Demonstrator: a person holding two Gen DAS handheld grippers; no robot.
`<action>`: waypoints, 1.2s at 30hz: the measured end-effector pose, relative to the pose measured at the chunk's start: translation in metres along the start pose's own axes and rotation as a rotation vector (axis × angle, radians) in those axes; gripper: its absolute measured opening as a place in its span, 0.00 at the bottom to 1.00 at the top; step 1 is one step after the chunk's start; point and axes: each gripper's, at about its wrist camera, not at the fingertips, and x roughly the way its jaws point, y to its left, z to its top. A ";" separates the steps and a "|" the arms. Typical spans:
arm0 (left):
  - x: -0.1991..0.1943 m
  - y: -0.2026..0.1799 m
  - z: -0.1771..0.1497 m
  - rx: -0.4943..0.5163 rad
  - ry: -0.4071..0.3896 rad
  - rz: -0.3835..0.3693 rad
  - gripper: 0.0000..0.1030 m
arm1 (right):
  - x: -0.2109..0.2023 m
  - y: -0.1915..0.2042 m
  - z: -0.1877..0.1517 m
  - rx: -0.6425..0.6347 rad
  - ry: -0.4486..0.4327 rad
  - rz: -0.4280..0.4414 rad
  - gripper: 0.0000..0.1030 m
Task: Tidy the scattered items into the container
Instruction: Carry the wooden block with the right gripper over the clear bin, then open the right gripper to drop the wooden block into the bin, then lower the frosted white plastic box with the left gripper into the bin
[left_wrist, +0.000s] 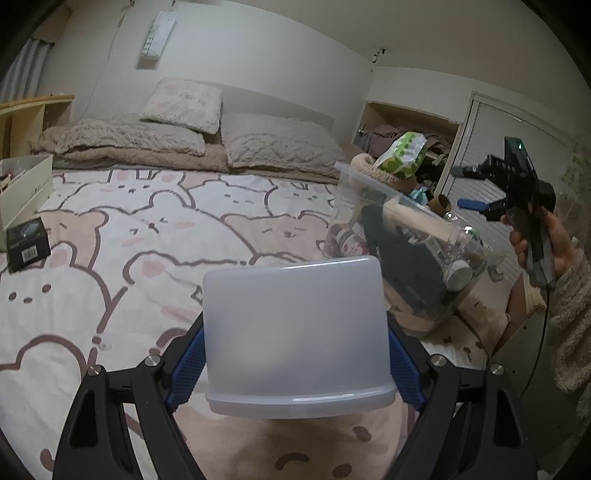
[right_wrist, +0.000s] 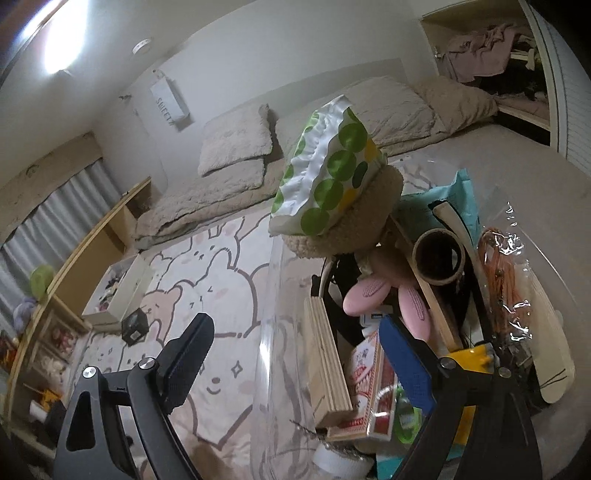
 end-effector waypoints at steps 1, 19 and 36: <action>-0.001 -0.003 0.004 0.002 -0.008 -0.007 0.84 | -0.001 0.000 0.000 -0.004 0.004 0.007 0.88; 0.017 -0.086 0.072 0.065 -0.082 -0.184 0.84 | -0.067 0.005 0.016 -0.172 -0.048 0.055 1.00; 0.088 -0.213 0.150 0.193 -0.095 -0.370 0.84 | -0.126 -0.037 0.044 -0.107 -0.188 0.062 1.00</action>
